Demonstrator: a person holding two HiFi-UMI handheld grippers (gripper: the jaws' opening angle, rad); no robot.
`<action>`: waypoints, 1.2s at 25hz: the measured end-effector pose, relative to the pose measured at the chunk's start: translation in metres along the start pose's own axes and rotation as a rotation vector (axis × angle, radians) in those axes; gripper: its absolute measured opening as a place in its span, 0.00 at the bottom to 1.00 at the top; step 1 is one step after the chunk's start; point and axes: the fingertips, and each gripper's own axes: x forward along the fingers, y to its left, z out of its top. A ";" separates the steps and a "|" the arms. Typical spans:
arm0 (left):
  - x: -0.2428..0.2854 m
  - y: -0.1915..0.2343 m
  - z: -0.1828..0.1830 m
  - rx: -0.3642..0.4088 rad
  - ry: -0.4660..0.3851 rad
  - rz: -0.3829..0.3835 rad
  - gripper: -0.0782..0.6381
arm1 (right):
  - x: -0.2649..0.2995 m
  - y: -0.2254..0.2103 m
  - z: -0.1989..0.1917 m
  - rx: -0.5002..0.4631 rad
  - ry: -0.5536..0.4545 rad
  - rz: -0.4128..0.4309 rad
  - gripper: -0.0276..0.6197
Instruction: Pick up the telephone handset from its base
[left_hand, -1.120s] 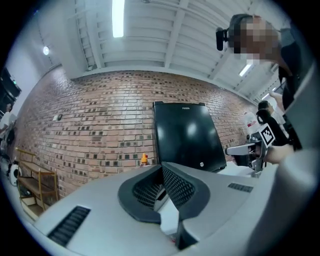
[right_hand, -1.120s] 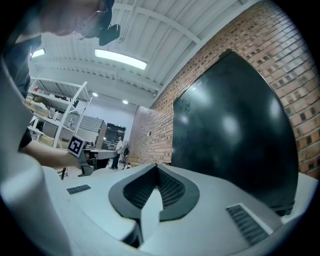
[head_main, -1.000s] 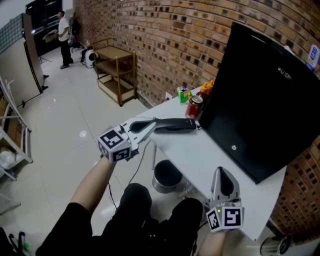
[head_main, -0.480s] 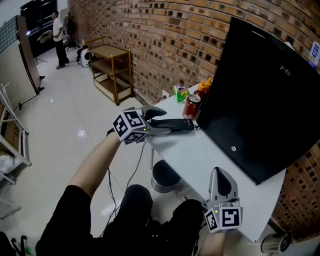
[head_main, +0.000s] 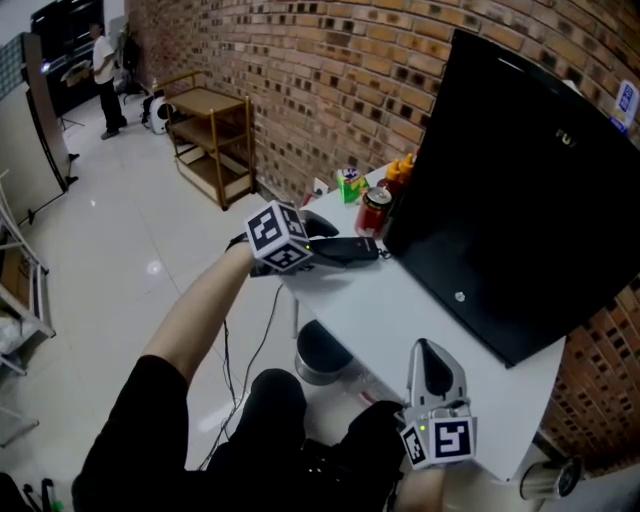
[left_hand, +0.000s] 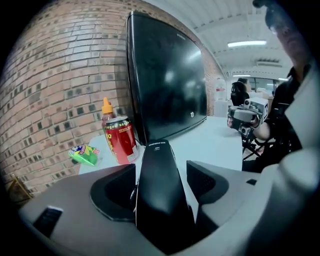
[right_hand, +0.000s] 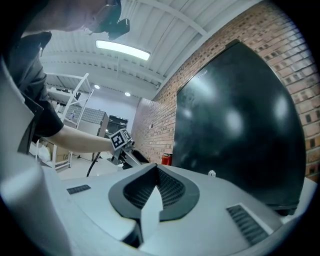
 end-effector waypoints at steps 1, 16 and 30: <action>0.002 -0.001 -0.003 -0.004 0.013 -0.011 0.56 | 0.000 0.000 0.000 -0.001 -0.001 0.000 0.06; 0.001 0.003 0.003 0.011 -0.013 -0.048 0.47 | 0.005 -0.012 -0.003 0.000 0.010 -0.039 0.06; -0.049 0.002 0.033 -0.039 -0.290 0.038 0.47 | 0.004 -0.011 0.001 -0.014 0.011 -0.056 0.06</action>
